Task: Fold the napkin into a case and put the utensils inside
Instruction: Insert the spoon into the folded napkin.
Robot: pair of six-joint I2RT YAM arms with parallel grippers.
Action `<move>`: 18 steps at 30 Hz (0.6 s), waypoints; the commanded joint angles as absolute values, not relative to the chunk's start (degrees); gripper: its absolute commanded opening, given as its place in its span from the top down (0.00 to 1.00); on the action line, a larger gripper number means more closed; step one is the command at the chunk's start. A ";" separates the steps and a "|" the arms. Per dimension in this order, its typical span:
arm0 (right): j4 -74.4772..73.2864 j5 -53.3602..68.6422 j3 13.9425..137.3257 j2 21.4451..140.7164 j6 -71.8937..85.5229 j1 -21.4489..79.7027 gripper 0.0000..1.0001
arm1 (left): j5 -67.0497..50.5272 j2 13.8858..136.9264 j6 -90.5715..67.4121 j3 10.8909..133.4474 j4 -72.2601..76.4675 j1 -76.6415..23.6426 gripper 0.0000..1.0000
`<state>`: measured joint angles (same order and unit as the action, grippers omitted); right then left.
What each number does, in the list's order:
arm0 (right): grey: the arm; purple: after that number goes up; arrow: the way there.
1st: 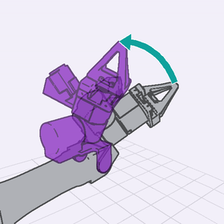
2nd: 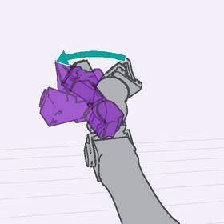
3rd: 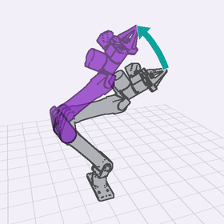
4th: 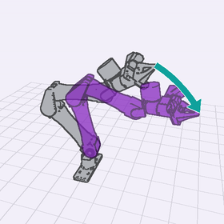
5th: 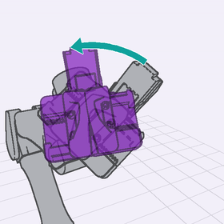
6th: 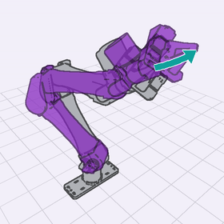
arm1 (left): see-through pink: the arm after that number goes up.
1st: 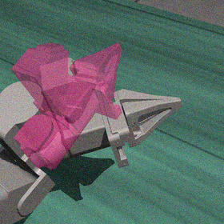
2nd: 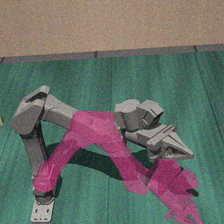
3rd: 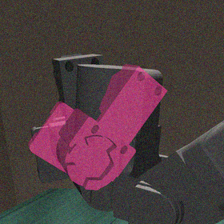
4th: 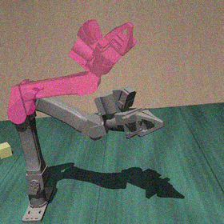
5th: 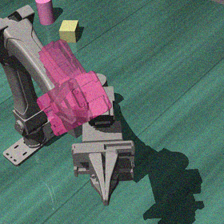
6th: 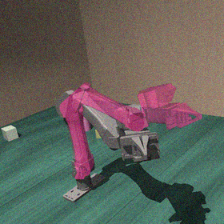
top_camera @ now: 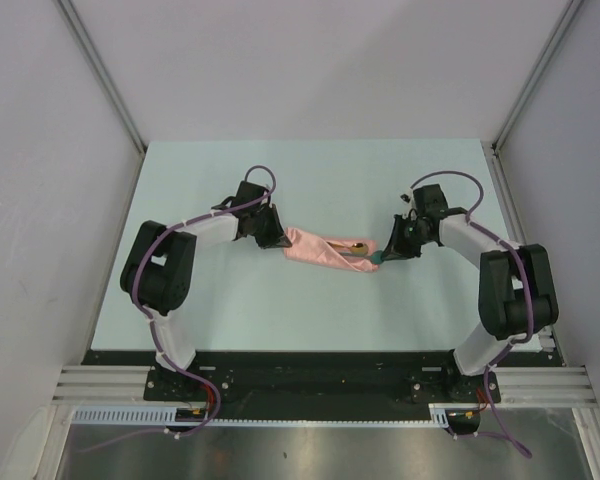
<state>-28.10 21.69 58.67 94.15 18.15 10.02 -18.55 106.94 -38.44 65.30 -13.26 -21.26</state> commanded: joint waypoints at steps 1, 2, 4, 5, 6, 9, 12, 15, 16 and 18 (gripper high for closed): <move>-23.56 22.41 61.87 96.24 21.18 12.48 1.00 | -17.75 107.05 -37.09 65.48 -13.10 -21.36 1.00; -23.47 22.33 62.57 96.85 21.62 12.83 1.00 | -17.84 106.96 -37.09 65.30 -13.01 -21.27 1.00; -23.38 22.15 63.63 98.25 21.80 14.05 1.00 | -17.84 107.05 -37.18 65.22 -12.75 -21.36 1.00; -23.38 22.06 63.98 98.61 22.14 14.32 1.00 | -17.93 106.96 -37.18 65.30 -12.92 -21.27 1.00; -23.20 21.89 64.68 98.96 22.24 14.76 1.00 | -17.84 106.96 -37.09 65.13 -12.92 -21.36 1.00; -22.42 21.88 65.39 100.02 23.29 15.82 1.00 | -17.75 106.70 -37.09 65.13 -12.92 -21.36 1.00; -21.54 22.15 66.00 100.90 24.69 17.13 1.00 | -17.93 106.70 -37.18 65.04 -12.83 -21.36 1.00; -19.61 22.76 65.74 101.95 26.71 18.45 1.00 | -18.02 106.52 -37.18 65.04 -12.74 -21.36 1.00; -18.99 23.37 65.48 102.21 27.24 18.72 1.00 | -18.02 106.44 -37.26 65.04 -12.66 -21.36 1.00; -17.24 23.99 65.04 102.83 28.38 19.25 0.94 | -18.02 106.17 -37.27 65.04 -12.74 -21.36 1.00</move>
